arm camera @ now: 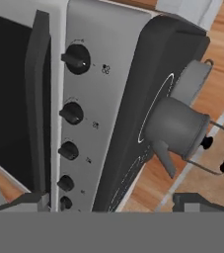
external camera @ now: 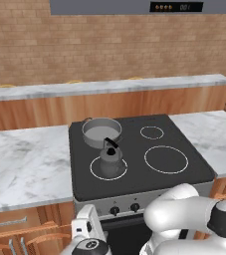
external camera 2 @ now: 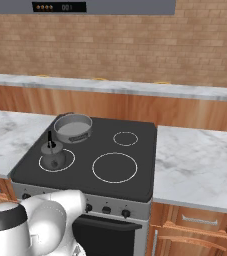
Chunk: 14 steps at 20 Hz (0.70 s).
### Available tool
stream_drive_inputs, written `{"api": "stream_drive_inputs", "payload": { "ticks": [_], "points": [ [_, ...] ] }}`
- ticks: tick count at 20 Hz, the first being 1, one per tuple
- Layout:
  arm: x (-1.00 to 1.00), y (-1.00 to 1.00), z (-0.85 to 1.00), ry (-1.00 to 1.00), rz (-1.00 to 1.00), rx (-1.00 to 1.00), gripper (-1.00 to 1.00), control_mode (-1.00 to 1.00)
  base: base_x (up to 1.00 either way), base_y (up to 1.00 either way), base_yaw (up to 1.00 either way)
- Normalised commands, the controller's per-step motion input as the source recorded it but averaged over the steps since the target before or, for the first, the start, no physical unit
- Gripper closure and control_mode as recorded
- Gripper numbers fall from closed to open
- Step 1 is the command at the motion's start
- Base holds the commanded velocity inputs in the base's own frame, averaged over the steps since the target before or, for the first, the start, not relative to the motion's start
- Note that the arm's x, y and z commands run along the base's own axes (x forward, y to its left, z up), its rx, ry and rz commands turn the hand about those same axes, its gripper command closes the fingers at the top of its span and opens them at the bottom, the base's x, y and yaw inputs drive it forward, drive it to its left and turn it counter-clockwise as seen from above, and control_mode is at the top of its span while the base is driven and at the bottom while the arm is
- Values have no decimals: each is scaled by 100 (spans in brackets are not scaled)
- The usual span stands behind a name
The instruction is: Pick the kettle from the counter and place it on a stove burner. Then turn the burner on.
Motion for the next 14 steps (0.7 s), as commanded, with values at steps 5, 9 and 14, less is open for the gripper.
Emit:
{"api": "stream_drive_inputs", "payload": {
  "ticks": [5, 9, 14],
  "points": [
    [0, 0, 2, -21, 0, 4, -100, -100, 0, 0, 0],
    [3, -3, 0, -17, 0, 15, -100, -100, 0, 0, 0],
    [3, -9, 0, -8, 0, 16, -100, -100, 0, 0, 0]
  ]
}}
